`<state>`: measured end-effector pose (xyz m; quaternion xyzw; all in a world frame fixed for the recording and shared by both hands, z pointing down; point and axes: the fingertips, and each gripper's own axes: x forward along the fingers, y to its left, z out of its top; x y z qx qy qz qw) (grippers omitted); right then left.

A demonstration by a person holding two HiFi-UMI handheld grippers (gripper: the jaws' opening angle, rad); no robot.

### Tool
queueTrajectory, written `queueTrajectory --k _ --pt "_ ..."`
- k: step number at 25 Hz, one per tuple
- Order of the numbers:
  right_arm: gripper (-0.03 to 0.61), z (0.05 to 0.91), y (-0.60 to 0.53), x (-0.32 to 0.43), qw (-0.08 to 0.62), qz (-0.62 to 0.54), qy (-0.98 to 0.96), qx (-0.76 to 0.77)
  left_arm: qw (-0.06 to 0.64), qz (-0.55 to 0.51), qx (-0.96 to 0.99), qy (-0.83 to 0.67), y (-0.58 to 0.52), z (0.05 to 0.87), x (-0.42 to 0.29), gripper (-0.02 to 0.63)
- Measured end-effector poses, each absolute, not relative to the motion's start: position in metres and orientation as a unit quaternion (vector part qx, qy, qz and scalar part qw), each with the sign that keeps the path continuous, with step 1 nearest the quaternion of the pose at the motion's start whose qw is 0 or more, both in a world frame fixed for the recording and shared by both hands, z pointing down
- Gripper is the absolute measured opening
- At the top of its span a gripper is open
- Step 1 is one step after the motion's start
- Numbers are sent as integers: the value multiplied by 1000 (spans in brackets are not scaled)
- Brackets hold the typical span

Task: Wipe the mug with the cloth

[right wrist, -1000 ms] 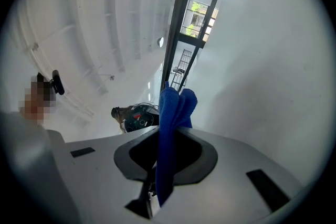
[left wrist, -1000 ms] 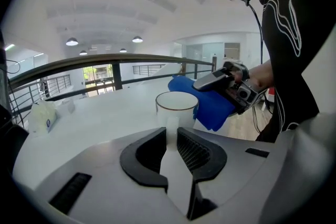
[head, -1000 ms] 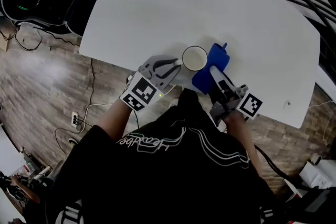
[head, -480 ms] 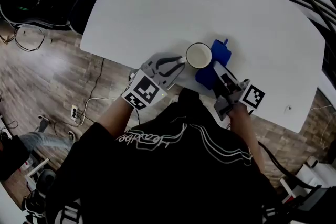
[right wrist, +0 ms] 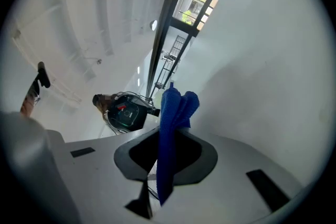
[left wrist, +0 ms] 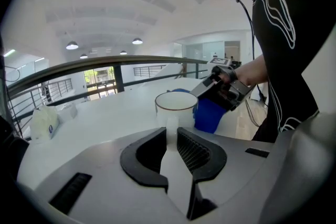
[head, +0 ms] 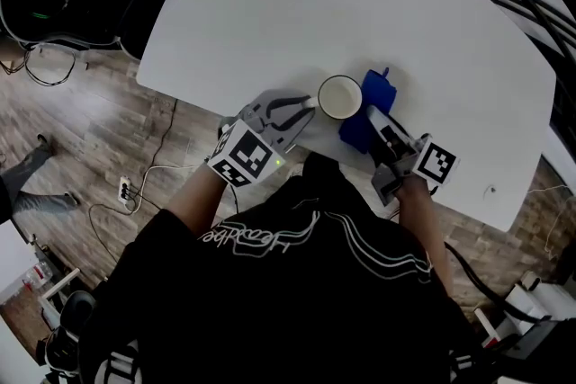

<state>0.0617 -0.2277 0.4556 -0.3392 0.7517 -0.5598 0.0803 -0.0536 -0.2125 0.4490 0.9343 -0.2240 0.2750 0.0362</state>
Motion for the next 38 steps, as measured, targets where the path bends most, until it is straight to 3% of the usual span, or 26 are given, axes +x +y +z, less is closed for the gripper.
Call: queueTrajectory --k 11,24,38 --pt "48 400 -252 79 121 -514 811 -251 4 297 932 -209 -225 446 -51 67" --pt "48 399 -265 53 95 -516 835 -165 -36 320 930 -178 -253 448 -60 69" --pt "48 410 -263 50 66 -525 838 -131 -34 311 935 -167 -249 443 -49 71"
